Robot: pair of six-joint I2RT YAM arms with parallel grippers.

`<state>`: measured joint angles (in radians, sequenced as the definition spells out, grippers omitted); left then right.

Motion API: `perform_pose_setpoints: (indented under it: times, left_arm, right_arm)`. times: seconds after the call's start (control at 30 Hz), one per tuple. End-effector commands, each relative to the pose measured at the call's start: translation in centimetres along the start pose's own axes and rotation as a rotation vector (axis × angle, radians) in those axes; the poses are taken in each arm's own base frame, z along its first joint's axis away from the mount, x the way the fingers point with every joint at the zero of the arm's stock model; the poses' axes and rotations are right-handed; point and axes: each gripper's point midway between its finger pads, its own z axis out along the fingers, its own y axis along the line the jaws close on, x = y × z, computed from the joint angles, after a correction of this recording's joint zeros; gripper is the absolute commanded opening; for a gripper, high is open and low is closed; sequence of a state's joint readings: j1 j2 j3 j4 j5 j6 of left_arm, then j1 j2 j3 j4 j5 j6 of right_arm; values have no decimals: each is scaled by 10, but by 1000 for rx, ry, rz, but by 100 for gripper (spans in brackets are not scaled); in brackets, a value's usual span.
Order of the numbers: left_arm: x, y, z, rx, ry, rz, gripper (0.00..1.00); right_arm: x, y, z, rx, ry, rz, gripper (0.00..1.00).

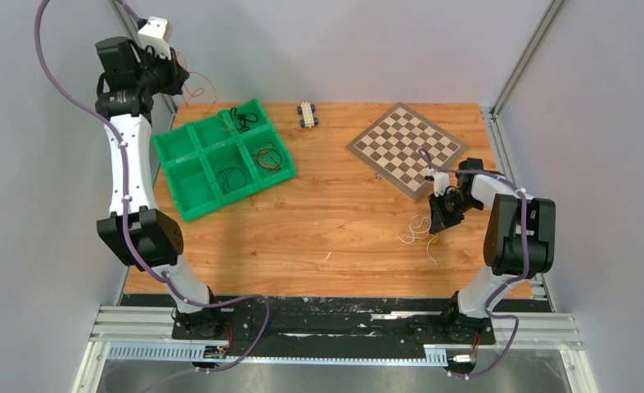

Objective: Untangle the cables

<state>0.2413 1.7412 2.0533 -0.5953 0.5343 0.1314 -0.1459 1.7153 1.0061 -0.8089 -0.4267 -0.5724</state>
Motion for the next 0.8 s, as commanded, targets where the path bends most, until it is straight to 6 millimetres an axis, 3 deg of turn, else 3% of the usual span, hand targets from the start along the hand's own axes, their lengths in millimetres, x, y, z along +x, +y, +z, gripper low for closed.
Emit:
perform_pose_setpoints:
  times: [0.0, 0.43, 0.77]
  left_arm:
    - [5, 44, 15, -128, -35, 88, 0]
    - [92, 88, 85, -138, 79, 48, 0]
    - [145, 92, 118, -104, 152, -35, 0]
  right_arm:
    - [-13, -15, 2, 42, -36, -16, 0]
    - [-14, -11, -8, 45, -30, -3, 0]
    - [-13, -11, -11, 47, -15, -3, 0]
